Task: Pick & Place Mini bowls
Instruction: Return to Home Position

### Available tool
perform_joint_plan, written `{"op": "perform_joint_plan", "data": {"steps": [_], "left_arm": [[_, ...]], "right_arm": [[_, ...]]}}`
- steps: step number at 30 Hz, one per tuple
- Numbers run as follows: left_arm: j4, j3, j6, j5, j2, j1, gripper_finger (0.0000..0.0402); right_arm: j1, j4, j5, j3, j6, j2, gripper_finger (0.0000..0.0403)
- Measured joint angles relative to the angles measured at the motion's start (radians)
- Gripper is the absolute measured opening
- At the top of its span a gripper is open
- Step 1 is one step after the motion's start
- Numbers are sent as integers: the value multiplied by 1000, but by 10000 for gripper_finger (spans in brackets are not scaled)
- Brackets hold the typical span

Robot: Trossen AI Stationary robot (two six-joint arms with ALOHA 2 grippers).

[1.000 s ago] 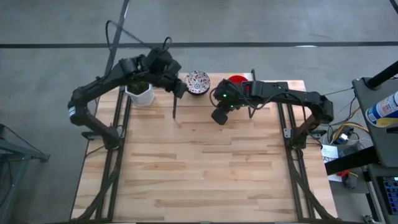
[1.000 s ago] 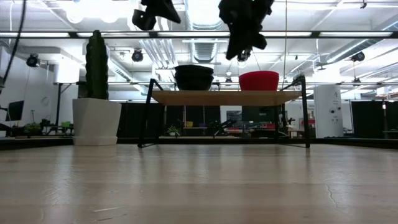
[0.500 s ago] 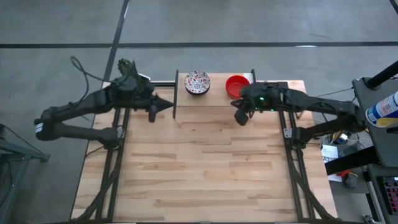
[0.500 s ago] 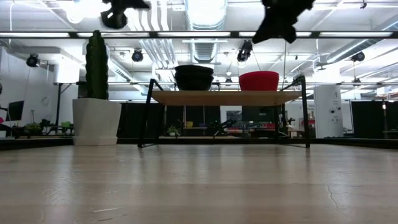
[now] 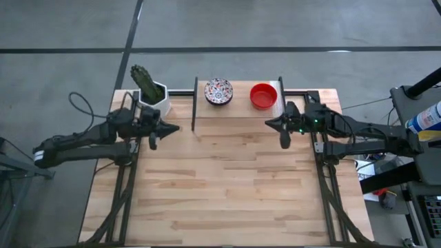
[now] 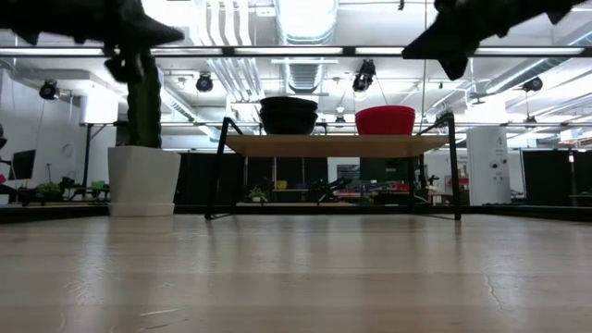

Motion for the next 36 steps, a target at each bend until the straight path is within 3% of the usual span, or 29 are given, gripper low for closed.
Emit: {"op": "perform_joint_plan", "data": {"steps": [4,11,21,36], "left_arm": [[18,-98,-10,-7,-78,-2,0],[111,-186,11,-114,-170,-8,0],[178,-268,117,-116,-243,-26,0],[365,-467,117,-124,-319,-26,0]], "right_arm": [[0,50,-56,-95,-18,-74,8],[0,151,-74,-251,-22,-207,9],[-3,256,-110,-438,6,-413,9],[-5,260,-83,-616,56,-755,9]]}}
